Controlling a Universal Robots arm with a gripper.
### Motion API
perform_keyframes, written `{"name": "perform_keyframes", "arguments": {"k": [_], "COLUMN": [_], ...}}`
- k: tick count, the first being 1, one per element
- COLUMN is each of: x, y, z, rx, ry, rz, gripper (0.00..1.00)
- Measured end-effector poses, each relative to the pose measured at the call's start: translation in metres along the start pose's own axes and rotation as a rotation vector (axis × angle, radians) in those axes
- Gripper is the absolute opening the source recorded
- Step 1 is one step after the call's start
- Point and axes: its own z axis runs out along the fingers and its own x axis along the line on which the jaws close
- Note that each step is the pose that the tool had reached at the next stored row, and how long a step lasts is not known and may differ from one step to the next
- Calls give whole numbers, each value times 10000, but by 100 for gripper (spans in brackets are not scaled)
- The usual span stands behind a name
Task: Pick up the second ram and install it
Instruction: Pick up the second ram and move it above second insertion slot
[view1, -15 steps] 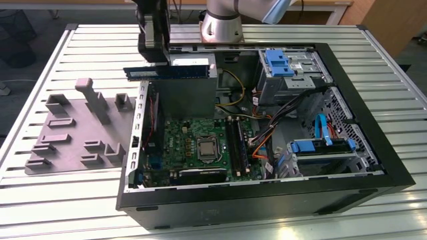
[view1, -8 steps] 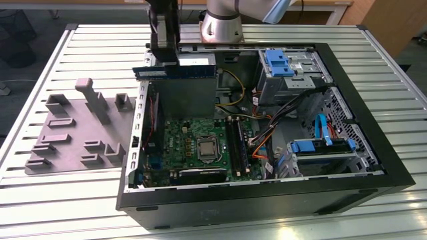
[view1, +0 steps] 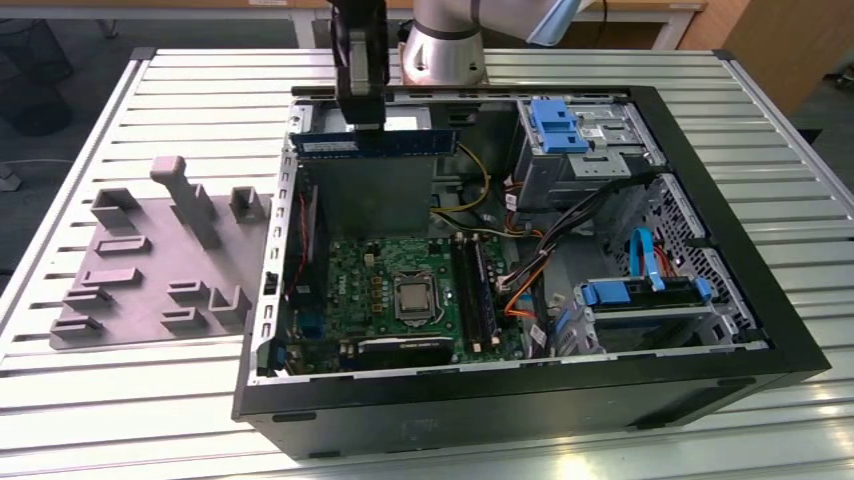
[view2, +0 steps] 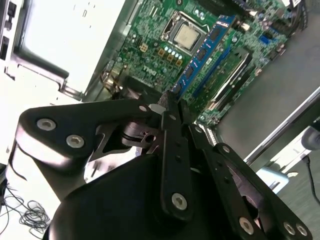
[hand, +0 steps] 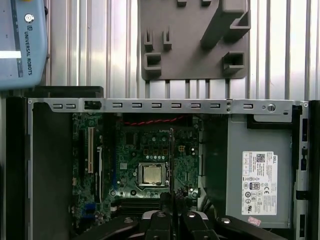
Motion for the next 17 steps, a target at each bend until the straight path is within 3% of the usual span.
{"name": "perform_keyframes", "arguments": {"k": [17], "x": [-4], "y": [-442], "z": [9], "rx": [-1], "ry": [1], "rz": [2], "gripper": [14]}}
